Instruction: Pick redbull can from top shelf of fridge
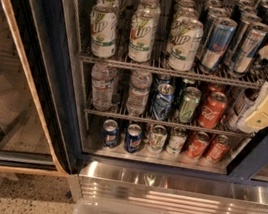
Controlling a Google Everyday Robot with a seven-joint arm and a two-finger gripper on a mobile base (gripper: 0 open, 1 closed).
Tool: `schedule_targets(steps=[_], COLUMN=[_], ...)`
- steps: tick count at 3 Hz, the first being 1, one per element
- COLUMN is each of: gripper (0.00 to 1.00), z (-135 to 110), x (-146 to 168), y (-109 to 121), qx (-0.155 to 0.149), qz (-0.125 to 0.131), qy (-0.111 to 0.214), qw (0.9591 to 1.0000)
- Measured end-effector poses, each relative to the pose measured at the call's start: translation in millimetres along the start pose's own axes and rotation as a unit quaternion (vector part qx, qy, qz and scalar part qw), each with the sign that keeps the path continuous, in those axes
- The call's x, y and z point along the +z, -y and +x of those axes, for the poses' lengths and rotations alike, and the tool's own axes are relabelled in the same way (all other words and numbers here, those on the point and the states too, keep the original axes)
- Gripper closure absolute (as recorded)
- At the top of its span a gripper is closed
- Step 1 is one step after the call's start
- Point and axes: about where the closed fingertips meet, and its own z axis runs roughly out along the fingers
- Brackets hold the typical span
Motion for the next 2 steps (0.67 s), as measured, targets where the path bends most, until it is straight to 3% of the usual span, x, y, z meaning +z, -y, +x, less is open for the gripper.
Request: schedule_targets(steps=[1,2], gripper=[0.0,0.0], z=[0.5,17.2], x=[5.7,17.0], y=[5.7,15.3], qx=[0.014,0.069], qz=[0.01,0.039], qy=[0.011,0.043], qw=[0.9998,0.9959])
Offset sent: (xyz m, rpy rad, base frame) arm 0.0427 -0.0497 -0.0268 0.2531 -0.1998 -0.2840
